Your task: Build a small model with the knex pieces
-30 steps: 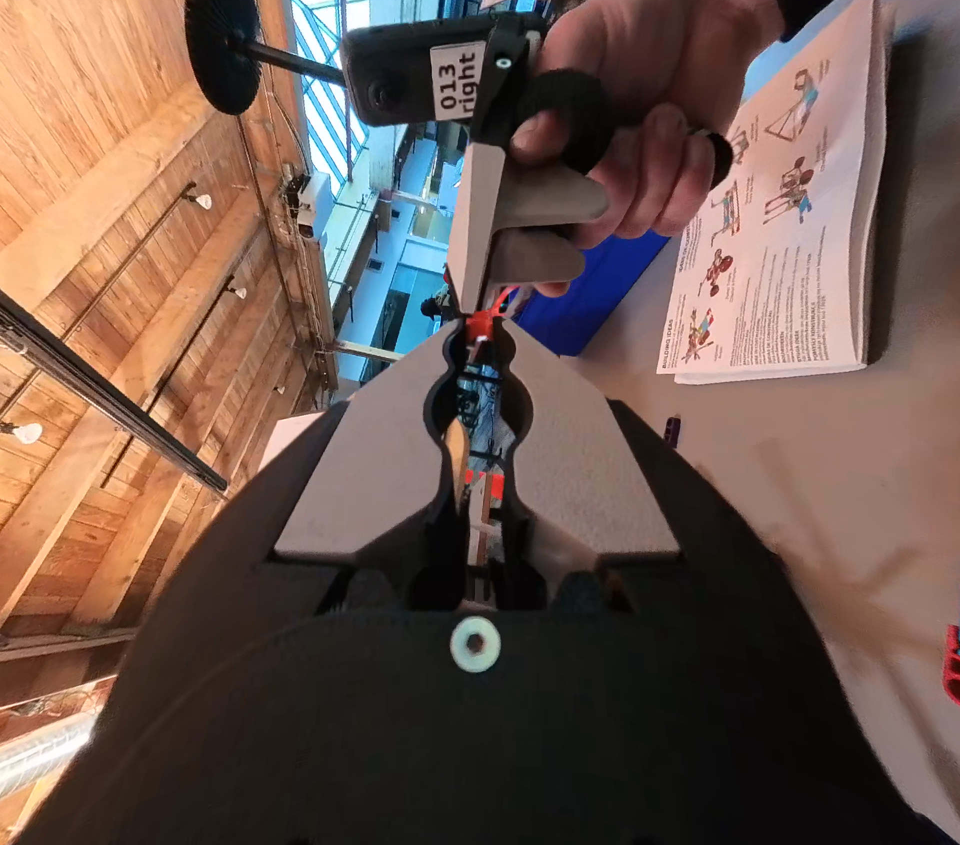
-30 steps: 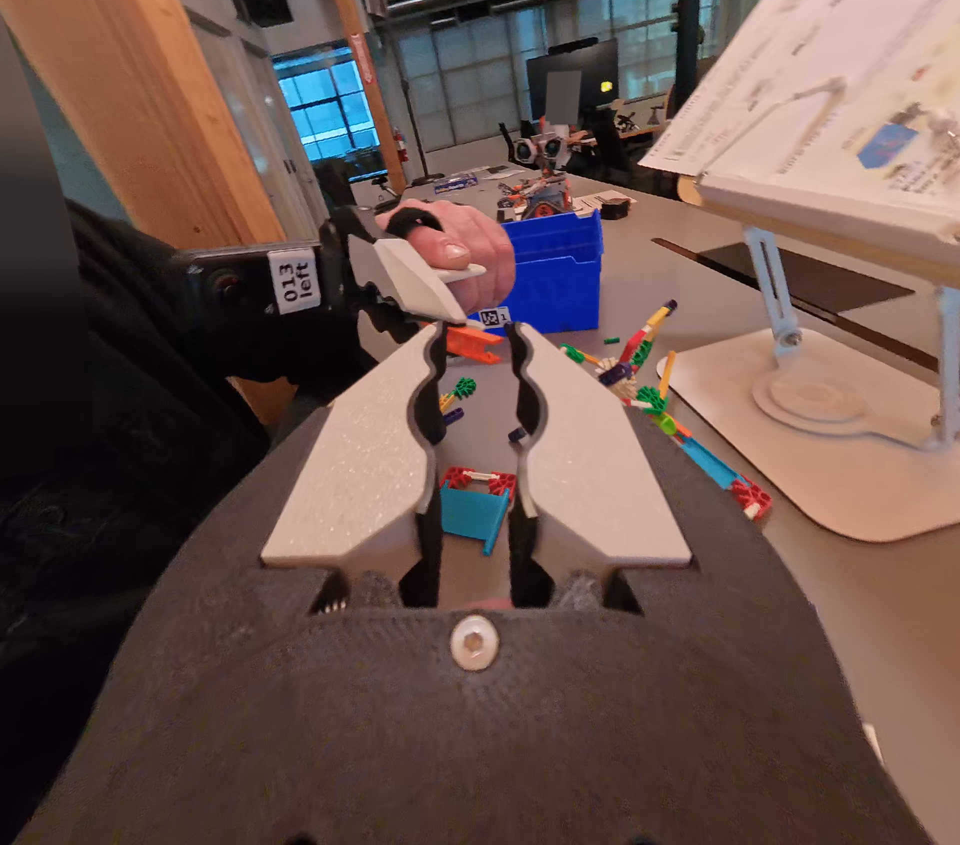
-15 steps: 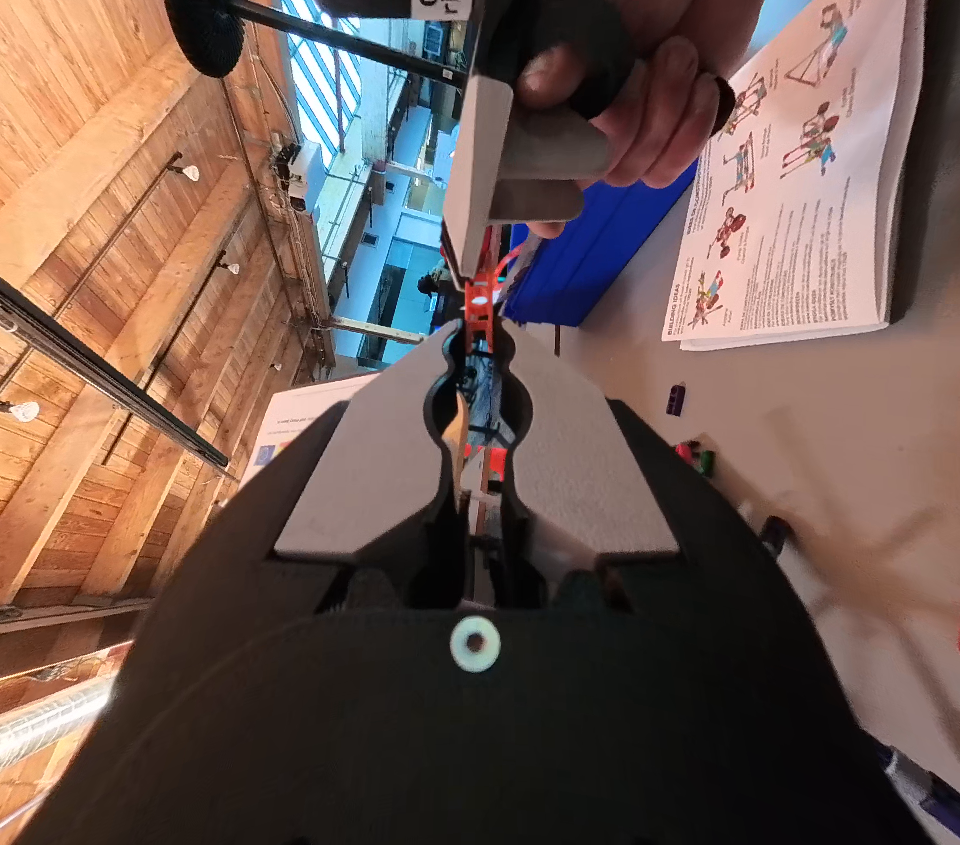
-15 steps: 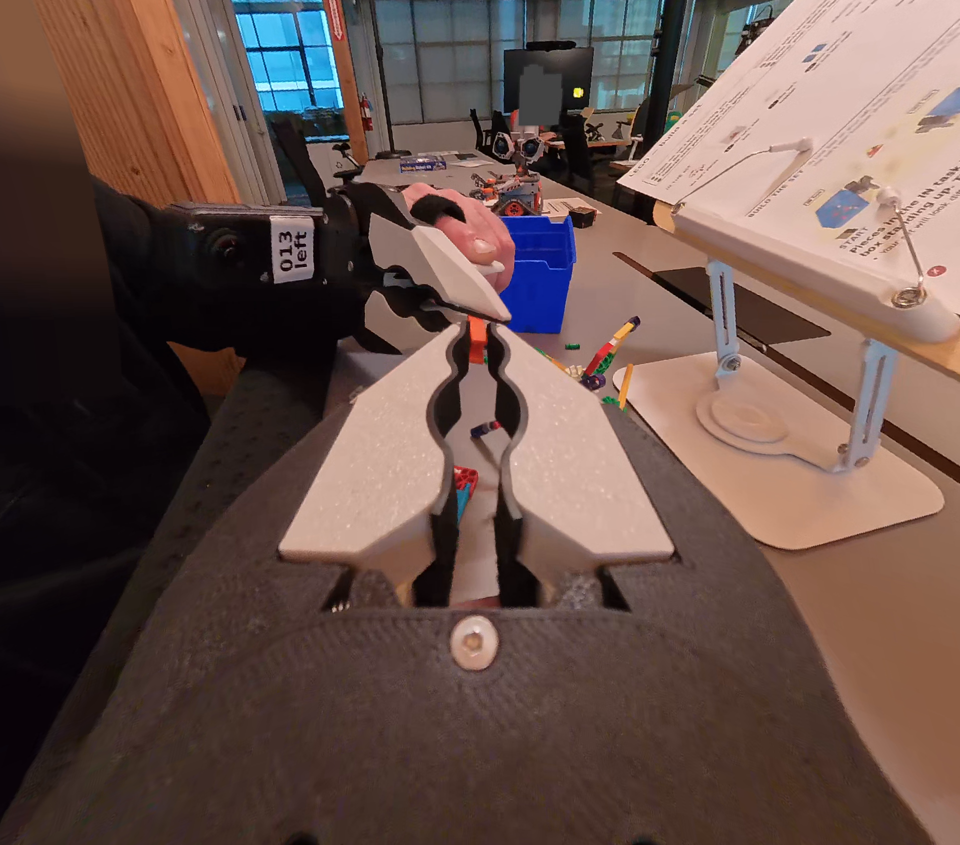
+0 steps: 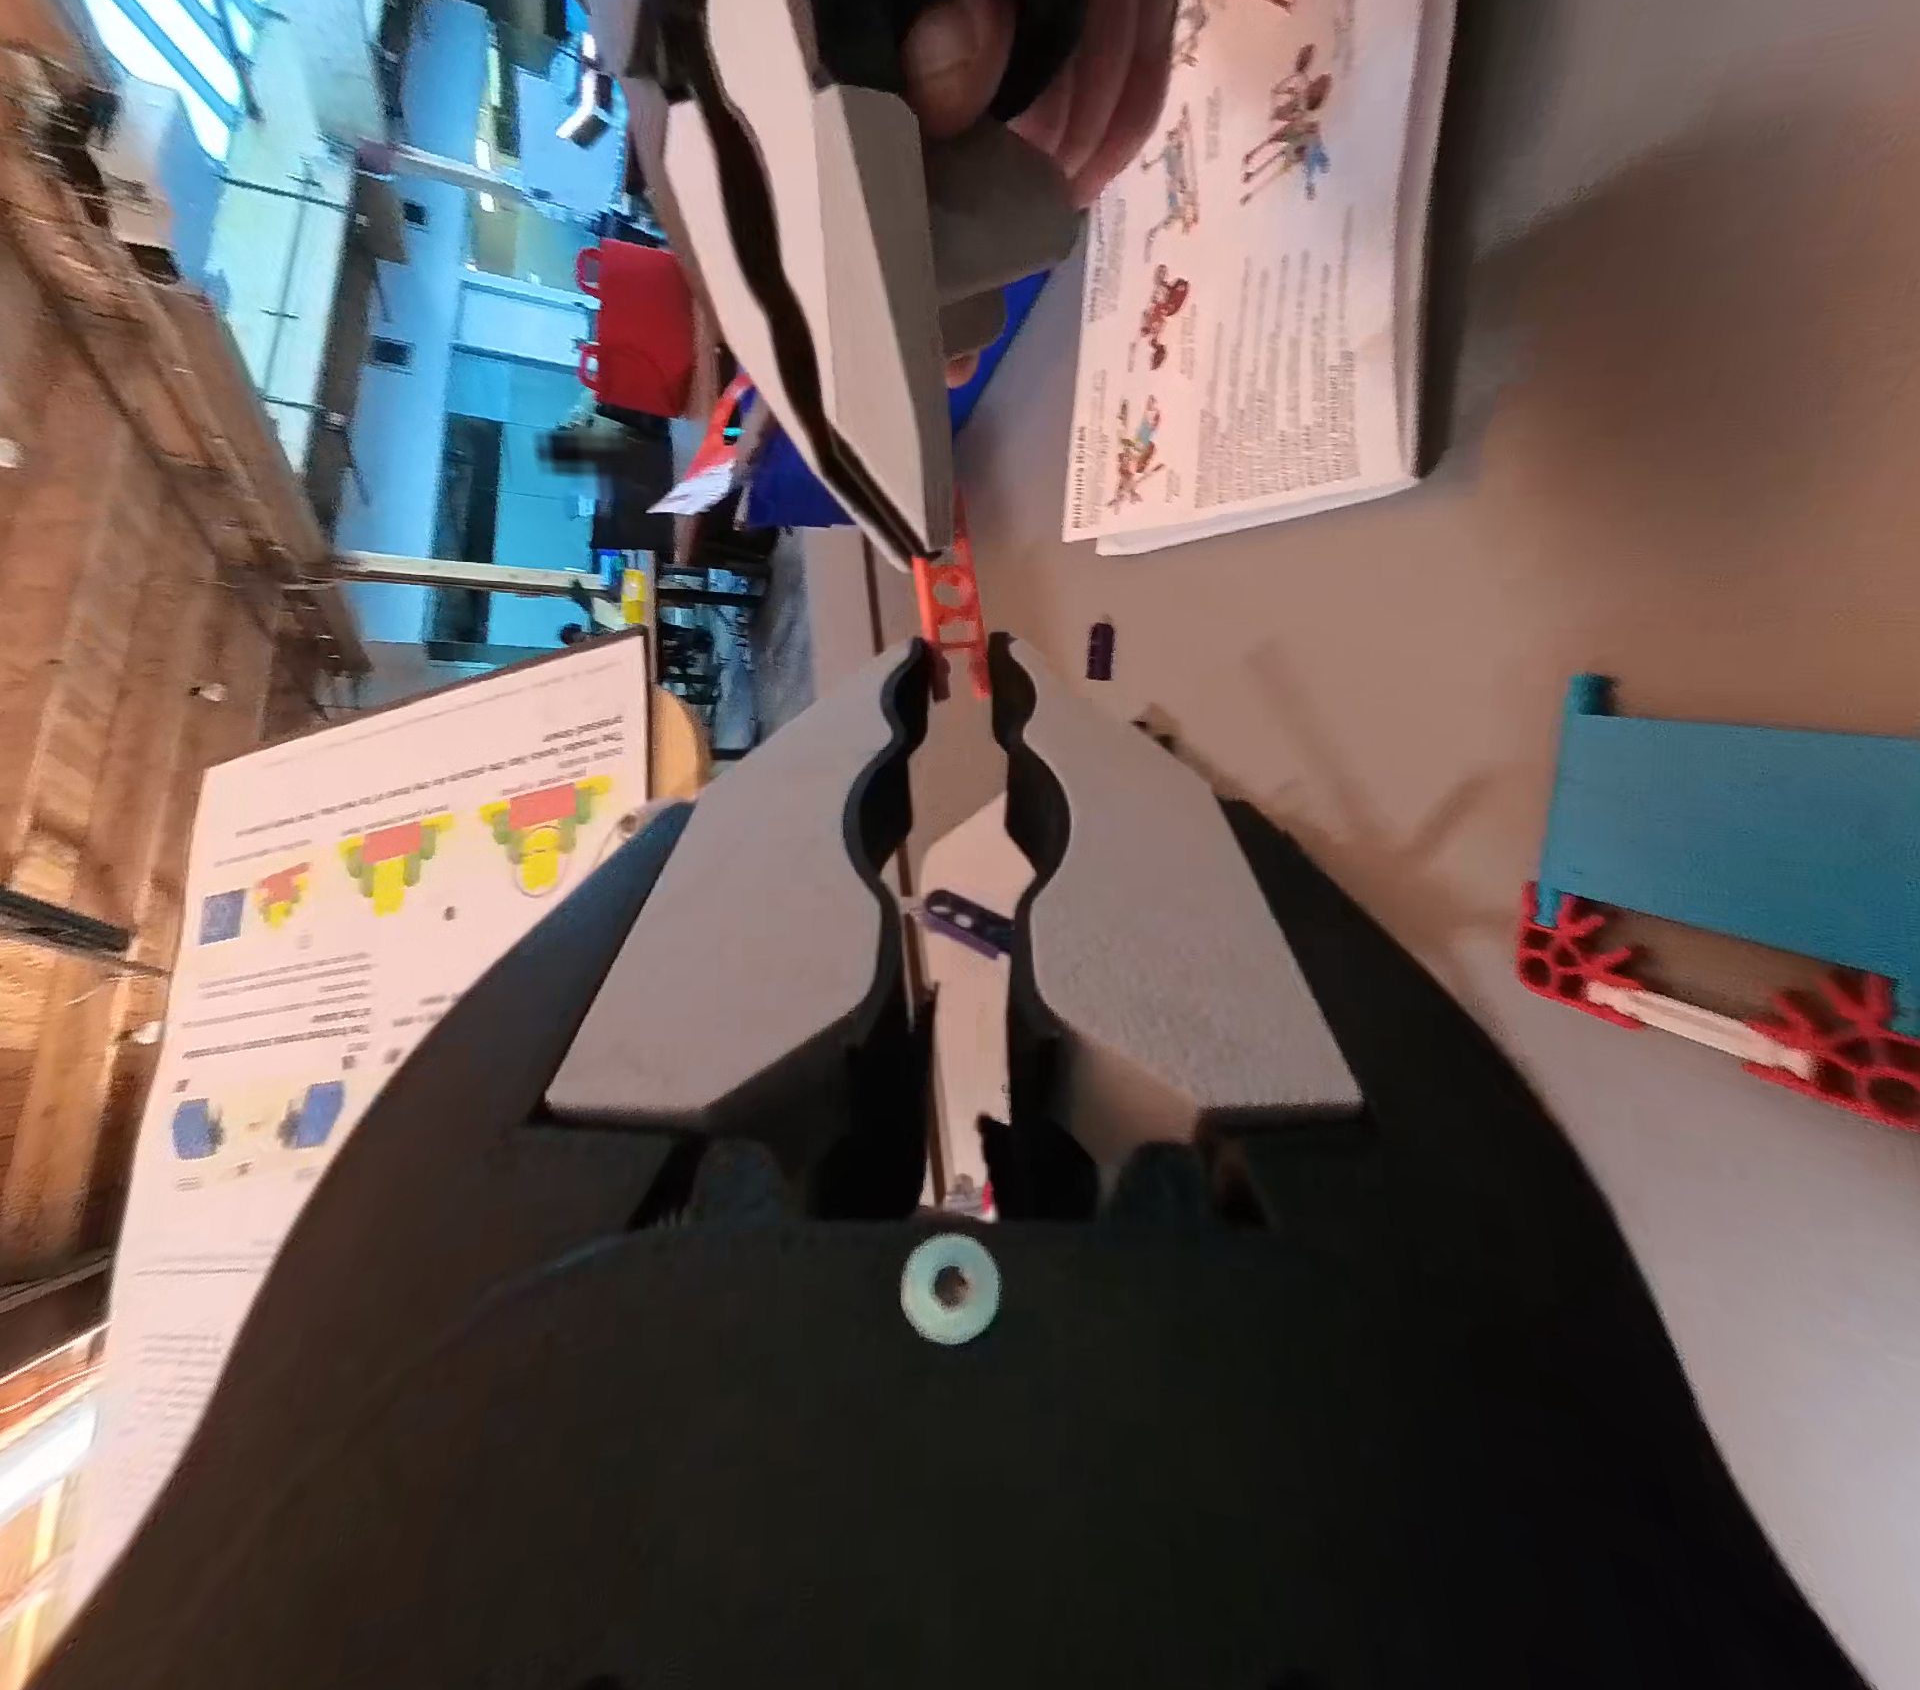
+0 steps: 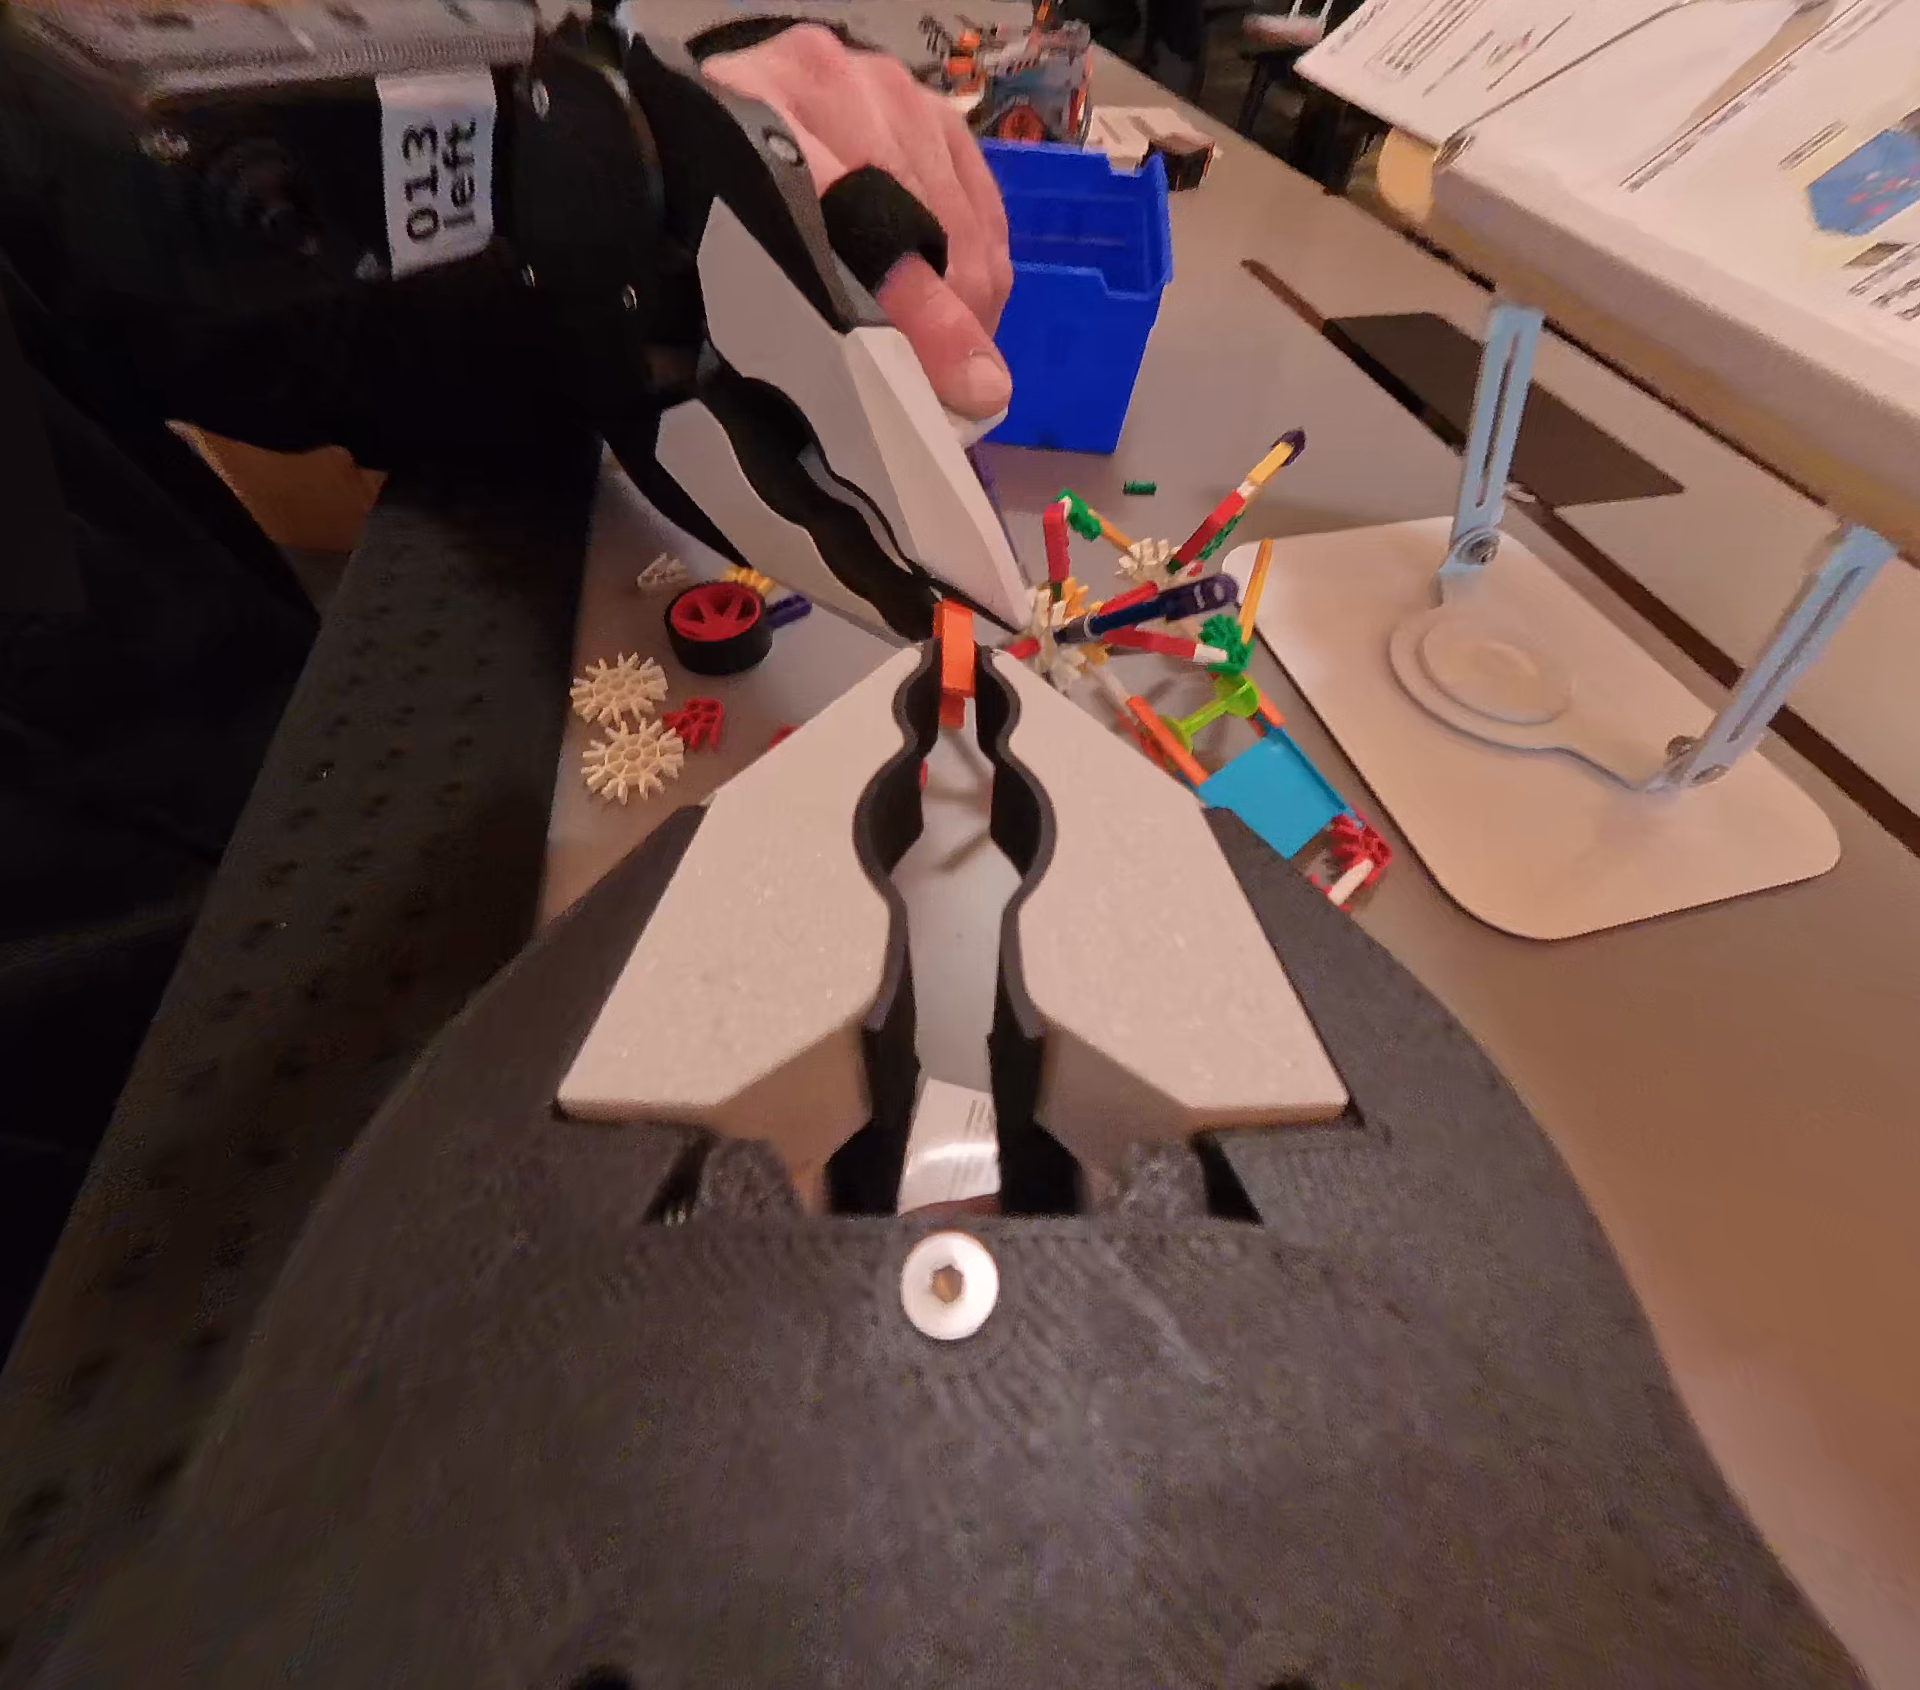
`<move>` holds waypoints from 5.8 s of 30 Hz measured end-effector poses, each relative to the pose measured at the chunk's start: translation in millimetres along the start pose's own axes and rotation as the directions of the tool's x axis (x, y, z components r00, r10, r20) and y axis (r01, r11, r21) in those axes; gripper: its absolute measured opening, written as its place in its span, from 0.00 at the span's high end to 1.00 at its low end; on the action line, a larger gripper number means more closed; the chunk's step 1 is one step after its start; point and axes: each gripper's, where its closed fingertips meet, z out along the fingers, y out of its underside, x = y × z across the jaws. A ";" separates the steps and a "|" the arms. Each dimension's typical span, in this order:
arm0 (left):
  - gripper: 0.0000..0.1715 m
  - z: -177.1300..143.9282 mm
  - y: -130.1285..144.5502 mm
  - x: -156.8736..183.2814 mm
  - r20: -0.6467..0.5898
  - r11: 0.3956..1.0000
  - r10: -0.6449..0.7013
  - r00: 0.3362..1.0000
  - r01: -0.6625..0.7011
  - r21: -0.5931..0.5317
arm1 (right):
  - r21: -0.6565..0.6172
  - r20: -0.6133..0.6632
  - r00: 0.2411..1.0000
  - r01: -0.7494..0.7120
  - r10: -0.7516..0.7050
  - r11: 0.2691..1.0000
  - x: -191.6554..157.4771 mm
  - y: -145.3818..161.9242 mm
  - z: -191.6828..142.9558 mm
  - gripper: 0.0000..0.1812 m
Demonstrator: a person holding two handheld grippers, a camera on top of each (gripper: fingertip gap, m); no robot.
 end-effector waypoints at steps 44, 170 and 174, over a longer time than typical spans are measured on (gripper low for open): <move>0.65 -27.3 26.1 143.9 -0.545 0.833 -0.551 0.632 0.372 -0.411 | -0.670 0.053 0.997 0.000 0.048 0.742 -28.6 139.3 37.2 0.92; 0.93 -80.6 25.4 122.6 -0.523 0.780 -0.626 0.578 0.479 -0.403 | -0.600 0.213 0.953 -0.047 0.216 0.799 -61.5 125.7 49.6 0.99; 0.93 -80.1 25.8 123.9 -0.526 0.779 -0.627 0.575 0.479 -0.405 | -0.619 0.144 0.951 -0.128 0.273 0.775 -49.3 134.1 50.4 1.00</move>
